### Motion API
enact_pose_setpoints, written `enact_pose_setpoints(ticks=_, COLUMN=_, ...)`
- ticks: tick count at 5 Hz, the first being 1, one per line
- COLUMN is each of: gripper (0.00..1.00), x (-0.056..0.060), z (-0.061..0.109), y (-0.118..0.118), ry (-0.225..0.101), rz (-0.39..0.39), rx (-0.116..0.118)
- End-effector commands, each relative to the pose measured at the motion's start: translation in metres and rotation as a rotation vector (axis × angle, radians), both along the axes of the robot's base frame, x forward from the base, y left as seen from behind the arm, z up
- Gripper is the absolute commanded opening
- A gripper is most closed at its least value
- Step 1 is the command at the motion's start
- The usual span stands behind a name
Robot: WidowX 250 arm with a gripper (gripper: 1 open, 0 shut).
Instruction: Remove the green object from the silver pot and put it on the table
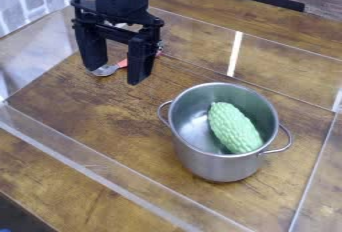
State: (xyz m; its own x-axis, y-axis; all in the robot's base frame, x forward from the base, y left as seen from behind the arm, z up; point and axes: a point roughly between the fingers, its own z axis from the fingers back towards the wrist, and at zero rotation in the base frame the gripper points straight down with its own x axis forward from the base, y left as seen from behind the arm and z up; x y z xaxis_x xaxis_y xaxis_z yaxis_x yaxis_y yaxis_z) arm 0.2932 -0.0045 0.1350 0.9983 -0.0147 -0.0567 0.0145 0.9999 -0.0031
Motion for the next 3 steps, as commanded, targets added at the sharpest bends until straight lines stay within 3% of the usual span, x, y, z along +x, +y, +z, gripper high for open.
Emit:
enact_pose_setpoints(ticks=1, gripper=1.0, x=-0.006, z=-0.016, y=-0.008, ry=0.038, rz=-0.001, rx=0.001)
enact_pose_setpoints(ticks=2, gripper=1.0, x=-0.001, z=-0.023, y=-0.021, ry=0.06, rz=0.106, rx=-0.003)
enact_pose_setpoints(ticks=3, gripper=1.0, x=0.013, z=-0.02, y=-0.044, ry=0.035, rz=0.332, rx=-0.011)
